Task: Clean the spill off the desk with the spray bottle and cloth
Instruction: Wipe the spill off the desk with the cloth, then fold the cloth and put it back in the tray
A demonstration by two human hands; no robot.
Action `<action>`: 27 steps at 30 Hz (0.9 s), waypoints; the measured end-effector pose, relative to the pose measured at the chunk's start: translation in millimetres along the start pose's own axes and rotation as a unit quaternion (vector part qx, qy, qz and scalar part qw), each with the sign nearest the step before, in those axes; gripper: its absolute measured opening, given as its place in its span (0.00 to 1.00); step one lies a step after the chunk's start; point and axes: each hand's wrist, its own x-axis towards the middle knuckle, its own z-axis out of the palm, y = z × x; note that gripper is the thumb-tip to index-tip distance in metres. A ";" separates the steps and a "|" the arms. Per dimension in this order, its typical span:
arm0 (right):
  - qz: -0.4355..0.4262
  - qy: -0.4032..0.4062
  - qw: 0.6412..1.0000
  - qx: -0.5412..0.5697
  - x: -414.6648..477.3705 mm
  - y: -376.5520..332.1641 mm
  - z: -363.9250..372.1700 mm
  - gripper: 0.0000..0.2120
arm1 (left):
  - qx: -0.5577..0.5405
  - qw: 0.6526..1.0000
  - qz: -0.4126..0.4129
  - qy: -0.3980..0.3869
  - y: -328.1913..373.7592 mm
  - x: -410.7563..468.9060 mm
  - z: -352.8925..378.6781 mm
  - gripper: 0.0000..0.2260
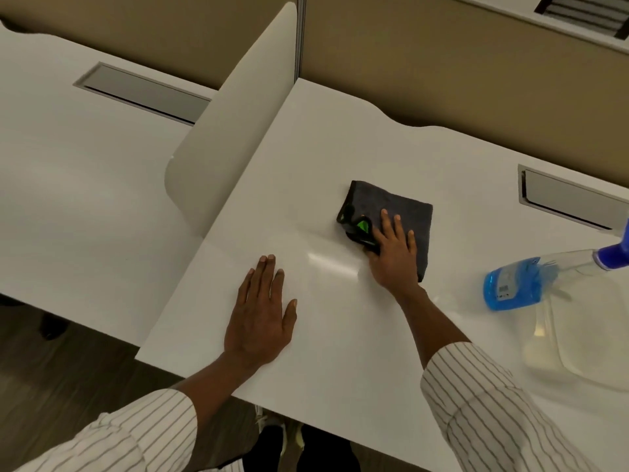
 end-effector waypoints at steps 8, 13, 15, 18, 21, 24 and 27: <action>0.127 0.037 0.991 -0.007 -33.6 16.5 6.1 0.28 | -0.001 1.000 0.000 -0.005 -1.9 1.0 1.1 0.29; 0.159 0.032 0.987 0.013 -80.0 -8.4 10.1 0.31 | -0.007 1.000 -0.002 -0.005 -0.9 0.5 0.3 0.29; 0.149 0.033 0.987 0.040 -102.1 -22.0 8.2 0.30 | -0.012 1.000 -0.001 -0.011 -1.5 0.8 0.7 0.30; 0.137 0.012 0.979 0.149 -134.8 -39.9 -0.7 0.27 | -0.038 0.999 -0.008 -0.021 -1.8 0.9 0.4 0.30; 0.180 -0.038 0.931 0.314 -161.6 -61.9 -34.9 0.23 | -0.088 0.995 -0.023 -0.032 -0.6 3.8 -5.0 0.28; 0.258 0.000 0.819 0.512 -178.7 -81.8 -76.0 0.10 | -0.132 0.989 0.002 -0.070 -2.0 9.5 -11.3 0.27; 0.335 0.016 0.700 0.630 -188.6 -83.4 -105.8 0.10 | -0.259 0.958 -0.025 -0.125 15.3 12.8 -34.9 0.30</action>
